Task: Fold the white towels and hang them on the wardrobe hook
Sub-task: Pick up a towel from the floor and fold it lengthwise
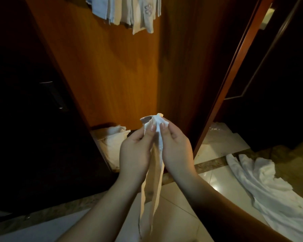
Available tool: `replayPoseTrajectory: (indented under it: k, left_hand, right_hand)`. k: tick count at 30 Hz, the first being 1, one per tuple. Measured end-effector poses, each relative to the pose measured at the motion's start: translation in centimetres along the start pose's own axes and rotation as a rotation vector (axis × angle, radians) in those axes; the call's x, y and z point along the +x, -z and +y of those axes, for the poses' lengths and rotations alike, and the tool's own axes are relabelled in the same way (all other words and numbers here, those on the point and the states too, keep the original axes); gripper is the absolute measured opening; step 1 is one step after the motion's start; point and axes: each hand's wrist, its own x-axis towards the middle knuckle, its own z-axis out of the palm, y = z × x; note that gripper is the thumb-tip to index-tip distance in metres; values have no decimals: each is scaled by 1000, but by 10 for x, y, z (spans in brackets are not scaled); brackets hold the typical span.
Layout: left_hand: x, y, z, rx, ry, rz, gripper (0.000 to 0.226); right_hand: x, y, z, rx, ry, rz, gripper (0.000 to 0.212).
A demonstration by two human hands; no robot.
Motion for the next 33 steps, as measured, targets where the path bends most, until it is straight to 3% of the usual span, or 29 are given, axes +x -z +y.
replayPoseTrajectory:
  k: [8,10,14,18,24,28,33]
  left_hand:
    - [5,3,-3,-20,155,-199,47]
    - [6,2,-2,-6,141,-181,38]
    - [0,-4,-2,-81,93,-125,54]
    - [2,-7,-2,-158,116,-118,56]
    - [0,-10,3,-136,-6,-122,35]
    - [1,-7,6,-48,-149,-33,25]
    - [6,-2,7,51,-235,-55,16]
  right_hand:
    - [-3,11,3,-33,69,5,34]
    - [-3,13,4,-23,73,12,35]
    - [-5,13,4,-15,99,44,33]
    - [-8,15,-3,25,110,43,28]
    - [-11,16,-3,77,179,80,25]
    - [-15,24,-1,101,194,-50,35]
    - [-13,38,-1,123,180,-203,35]
